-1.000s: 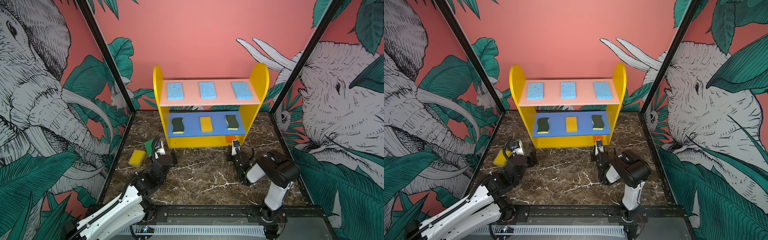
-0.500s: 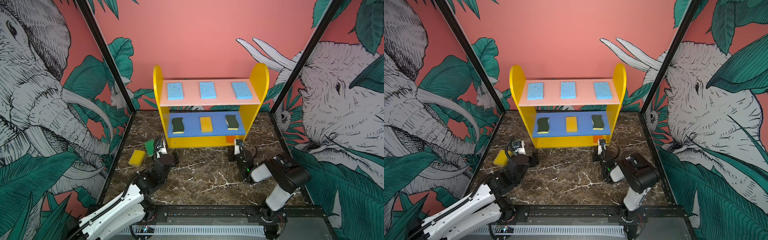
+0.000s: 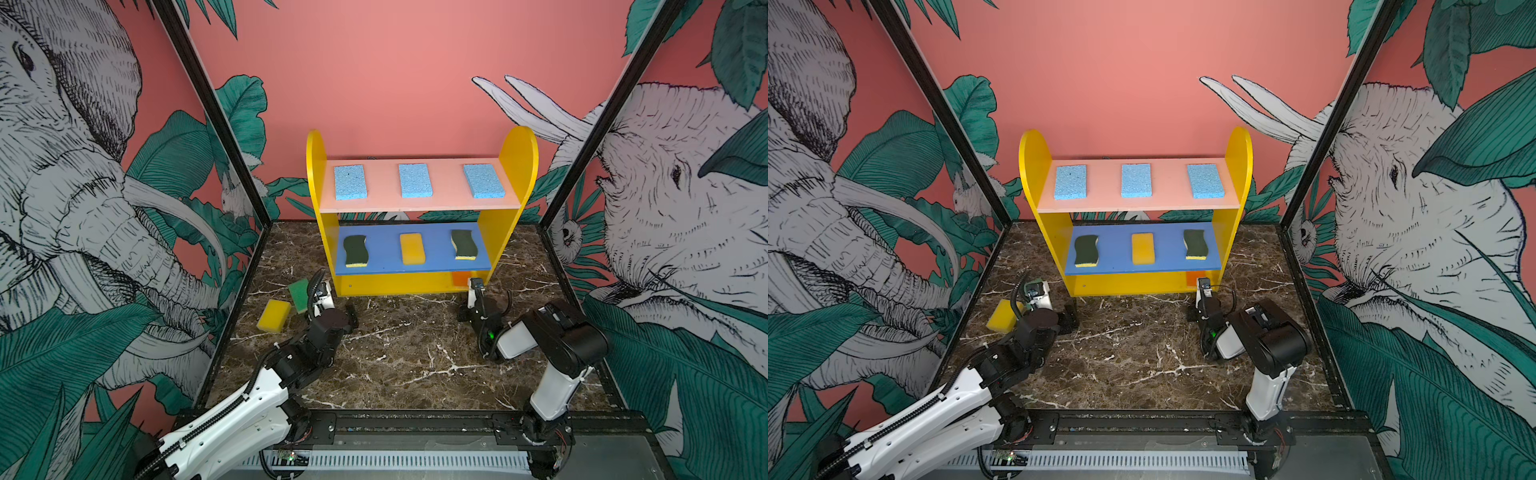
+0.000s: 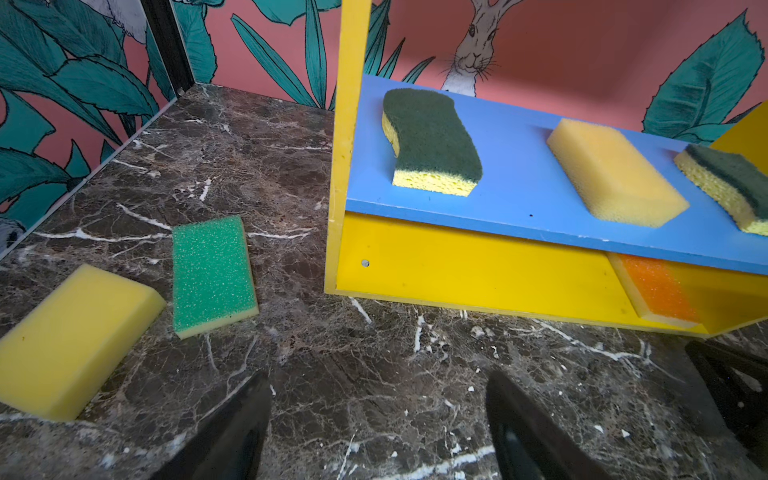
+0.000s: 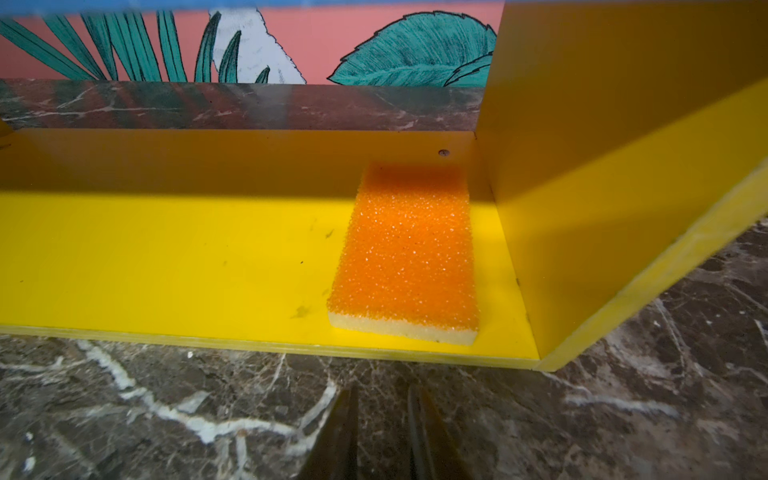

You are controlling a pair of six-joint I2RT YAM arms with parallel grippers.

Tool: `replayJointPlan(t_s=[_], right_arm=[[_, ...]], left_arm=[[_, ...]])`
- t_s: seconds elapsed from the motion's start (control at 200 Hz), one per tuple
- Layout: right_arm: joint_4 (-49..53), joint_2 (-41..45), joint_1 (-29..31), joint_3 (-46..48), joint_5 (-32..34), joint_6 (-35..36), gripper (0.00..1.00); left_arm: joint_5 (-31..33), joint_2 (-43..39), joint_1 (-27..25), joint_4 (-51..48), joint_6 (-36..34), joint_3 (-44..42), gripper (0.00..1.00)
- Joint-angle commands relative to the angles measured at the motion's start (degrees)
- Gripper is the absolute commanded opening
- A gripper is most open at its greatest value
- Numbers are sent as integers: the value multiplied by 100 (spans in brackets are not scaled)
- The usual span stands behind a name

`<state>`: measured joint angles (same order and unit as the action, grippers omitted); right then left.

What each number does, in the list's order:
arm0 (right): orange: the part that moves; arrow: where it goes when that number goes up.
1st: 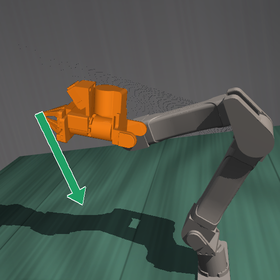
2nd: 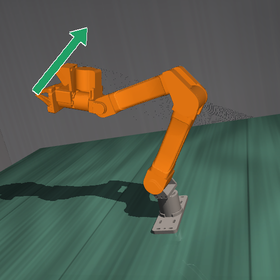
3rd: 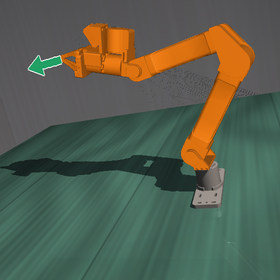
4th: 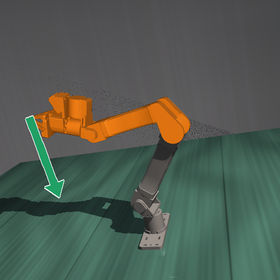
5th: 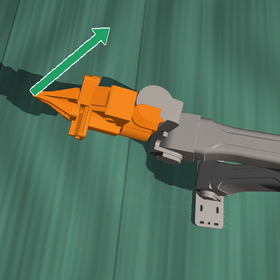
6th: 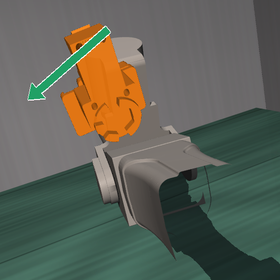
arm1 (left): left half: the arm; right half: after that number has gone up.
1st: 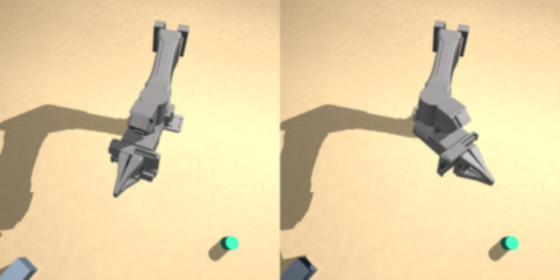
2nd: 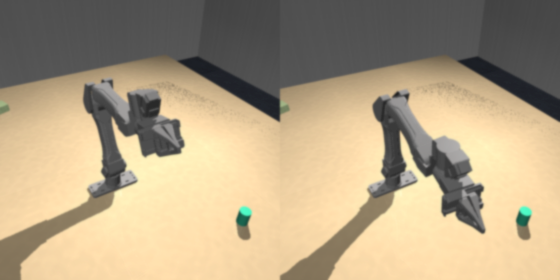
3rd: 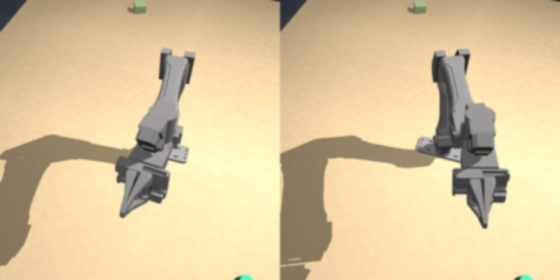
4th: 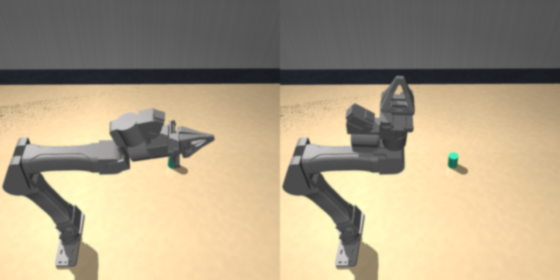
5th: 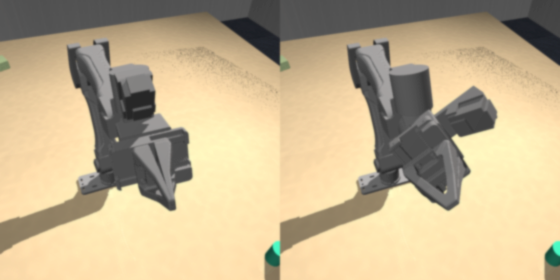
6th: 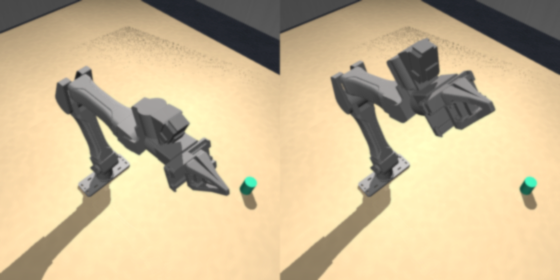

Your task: Place and organize the cleaning sponges onto the shelf

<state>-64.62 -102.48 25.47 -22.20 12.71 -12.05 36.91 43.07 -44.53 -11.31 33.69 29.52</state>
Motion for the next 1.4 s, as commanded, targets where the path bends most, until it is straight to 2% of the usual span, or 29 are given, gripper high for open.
replayJointPlan(t_s=[0.0, 0.16, 0.51, 0.985, 1.255, 1.395], right_arm=[[-393, -79, -12, -116, 182, 89, 24], [114, -49, -42, -420, 65, 89, 24], [148, -198, -168, -481, 80, -82, 23], [979, -270, -177, -937, 236, -165, 24], [1092, -312, -174, -1016, 362, -223, 26], [816, -350, -168, -943, 312, -135, 25]], left_arm=[[80, 37, 14, -3, 142, -56, 82], [92, 82, 15, -10, 207, -60, 82], [167, 88, 13, -42, 269, -86, 82], [245, 86, 15, -86, 288, -95, 82], [247, 93, 7, -123, 296, -86, 82], [248, 64, 15, -135, 286, -85, 82]])
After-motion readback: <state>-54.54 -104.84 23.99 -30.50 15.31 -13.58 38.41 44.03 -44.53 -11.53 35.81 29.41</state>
